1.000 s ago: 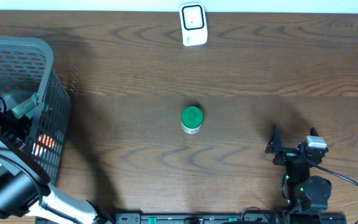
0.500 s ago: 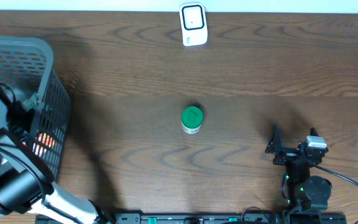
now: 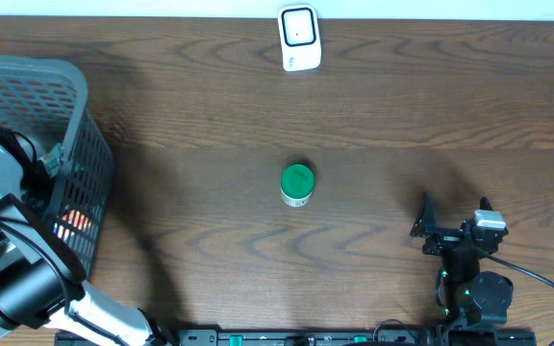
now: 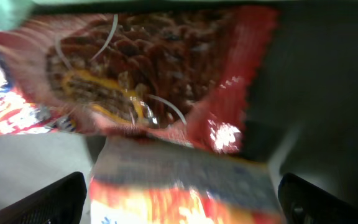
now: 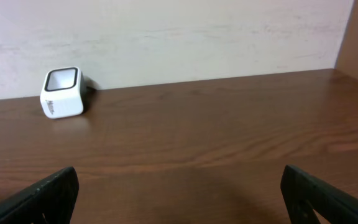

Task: Scan the item barcode
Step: 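Reach the left gripper back into the basket toward the orange snack box, then lift the orange snack box and place it right of the bottle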

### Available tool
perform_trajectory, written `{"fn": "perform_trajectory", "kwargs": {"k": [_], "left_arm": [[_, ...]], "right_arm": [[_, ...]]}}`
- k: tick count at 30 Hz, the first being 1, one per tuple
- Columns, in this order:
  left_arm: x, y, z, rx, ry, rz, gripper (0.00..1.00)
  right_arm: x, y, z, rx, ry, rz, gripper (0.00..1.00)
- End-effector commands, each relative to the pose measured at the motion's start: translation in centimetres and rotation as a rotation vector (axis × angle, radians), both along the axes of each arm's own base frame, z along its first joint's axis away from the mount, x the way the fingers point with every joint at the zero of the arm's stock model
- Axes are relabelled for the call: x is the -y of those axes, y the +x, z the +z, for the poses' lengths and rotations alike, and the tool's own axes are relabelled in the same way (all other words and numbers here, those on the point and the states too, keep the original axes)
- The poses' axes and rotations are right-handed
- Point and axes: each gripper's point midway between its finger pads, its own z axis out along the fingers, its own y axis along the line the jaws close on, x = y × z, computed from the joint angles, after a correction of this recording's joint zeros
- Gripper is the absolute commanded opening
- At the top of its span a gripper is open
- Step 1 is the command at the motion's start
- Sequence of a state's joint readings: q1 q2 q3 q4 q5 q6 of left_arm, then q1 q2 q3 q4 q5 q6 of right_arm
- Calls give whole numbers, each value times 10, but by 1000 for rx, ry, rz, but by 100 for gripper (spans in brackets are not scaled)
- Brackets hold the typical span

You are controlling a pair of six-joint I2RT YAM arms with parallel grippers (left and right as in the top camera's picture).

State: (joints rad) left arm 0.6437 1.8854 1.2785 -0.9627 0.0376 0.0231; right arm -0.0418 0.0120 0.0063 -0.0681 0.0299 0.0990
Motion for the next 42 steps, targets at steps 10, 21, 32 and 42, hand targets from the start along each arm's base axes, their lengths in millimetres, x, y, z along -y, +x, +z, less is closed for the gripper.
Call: {"fn": "perform_trajectory", "kwargs": {"k": [10,21,32,42], "left_arm": [[14,-18,-24,-44,-30,-2,54],[-22,33,95,80,53,7,54],[58,96,276,592,-131,-36,53],[278,109,294,605,-279,-576,53]], "right_arm": [[-1,0,0,1,9,4,99],[-1,0,0,1,9,4,99],[-1,0,0,1,9,4,99],[-1,0,0,1,9,4,99]]}}
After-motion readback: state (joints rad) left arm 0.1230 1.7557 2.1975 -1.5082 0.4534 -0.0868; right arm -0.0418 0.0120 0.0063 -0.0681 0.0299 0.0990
